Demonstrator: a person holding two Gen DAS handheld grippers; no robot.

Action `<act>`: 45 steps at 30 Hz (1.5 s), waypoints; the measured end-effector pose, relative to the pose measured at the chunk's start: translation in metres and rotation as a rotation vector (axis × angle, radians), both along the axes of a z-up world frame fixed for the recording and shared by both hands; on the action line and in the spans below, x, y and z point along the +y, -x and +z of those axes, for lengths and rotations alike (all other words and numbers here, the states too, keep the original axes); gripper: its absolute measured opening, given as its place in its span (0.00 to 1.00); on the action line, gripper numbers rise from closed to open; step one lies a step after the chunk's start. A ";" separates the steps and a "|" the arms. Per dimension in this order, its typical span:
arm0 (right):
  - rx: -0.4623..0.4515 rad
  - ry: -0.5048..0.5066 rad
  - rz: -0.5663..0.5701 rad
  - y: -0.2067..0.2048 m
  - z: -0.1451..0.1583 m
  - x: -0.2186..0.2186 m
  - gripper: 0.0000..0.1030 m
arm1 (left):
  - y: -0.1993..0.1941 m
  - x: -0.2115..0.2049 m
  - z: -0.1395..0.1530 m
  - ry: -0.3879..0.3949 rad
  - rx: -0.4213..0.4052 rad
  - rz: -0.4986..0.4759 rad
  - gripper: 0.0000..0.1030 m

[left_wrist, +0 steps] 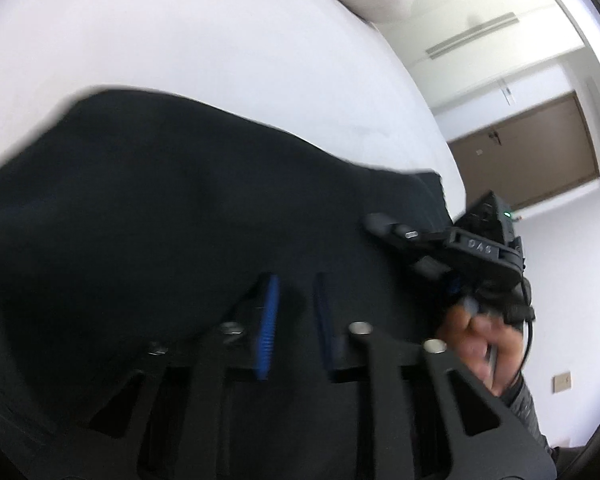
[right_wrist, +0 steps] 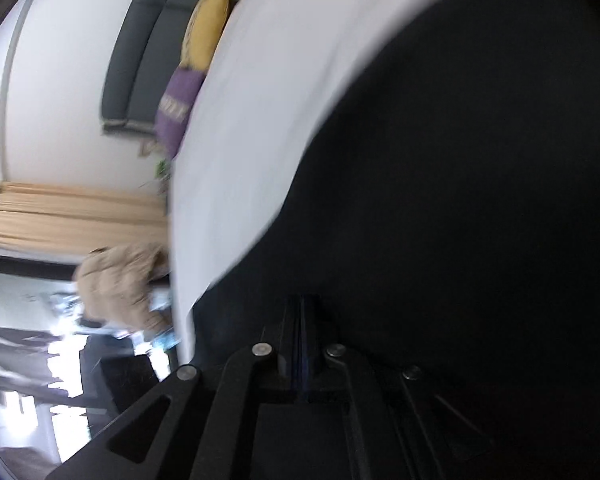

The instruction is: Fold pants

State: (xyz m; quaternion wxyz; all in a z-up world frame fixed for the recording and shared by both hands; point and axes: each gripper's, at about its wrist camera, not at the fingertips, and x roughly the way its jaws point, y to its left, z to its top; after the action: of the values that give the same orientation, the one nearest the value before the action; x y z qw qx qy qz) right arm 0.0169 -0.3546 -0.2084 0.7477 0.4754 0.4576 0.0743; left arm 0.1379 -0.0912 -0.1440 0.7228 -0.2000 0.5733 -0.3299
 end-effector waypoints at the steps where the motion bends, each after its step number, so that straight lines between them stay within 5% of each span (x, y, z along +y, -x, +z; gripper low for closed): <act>1: -0.004 0.023 -0.028 0.007 0.004 -0.020 0.00 | -0.008 0.014 -0.003 0.006 0.004 0.032 0.10; 6: 0.035 0.158 -0.252 -0.001 0.025 -0.108 0.00 | -0.038 0.081 -0.012 0.006 -0.019 0.144 0.05; 10: -0.033 0.157 -0.272 0.023 0.063 -0.116 0.05 | -0.038 0.131 0.020 -0.062 -0.116 0.305 0.05; 14: -0.113 -0.009 -0.016 0.026 0.058 -0.015 0.05 | -0.003 0.122 0.037 -0.028 -0.147 0.253 0.05; 17: -0.046 -0.100 0.178 0.029 0.026 0.074 0.05 | 0.034 0.099 0.022 -0.021 -0.097 0.201 0.05; 20: 0.005 -0.093 0.227 0.023 0.001 0.119 0.00 | 0.072 0.098 -0.007 -0.025 -0.006 0.208 0.05; 23: -0.014 -0.074 0.137 0.030 0.000 0.081 0.00 | 0.092 0.121 -0.019 0.050 0.025 0.259 0.05; 30: 0.007 0.118 -0.288 0.003 0.026 -0.101 0.00 | 0.130 0.223 -0.016 0.047 -0.001 0.418 0.04; 34: 0.031 0.187 -0.435 0.023 0.058 -0.159 0.05 | 0.151 0.249 0.003 0.011 -0.051 0.493 0.02; 37: -0.070 0.149 -0.290 0.020 0.082 -0.119 0.05 | 0.149 0.256 0.032 0.010 -0.098 0.472 0.02; 42: -0.107 -0.010 0.101 0.023 0.059 0.019 0.05 | 0.137 0.142 0.042 0.032 -0.109 0.234 0.02; 45: -0.049 -0.091 0.156 0.031 0.028 0.064 0.05 | 0.132 0.084 0.028 -0.012 -0.088 0.125 0.02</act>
State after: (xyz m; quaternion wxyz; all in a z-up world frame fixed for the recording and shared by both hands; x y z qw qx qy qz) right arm -0.0136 -0.2902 -0.1801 0.7282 0.4700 0.4709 0.1646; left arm 0.0060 -0.0075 -0.1162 0.7677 -0.2166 0.5293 -0.2892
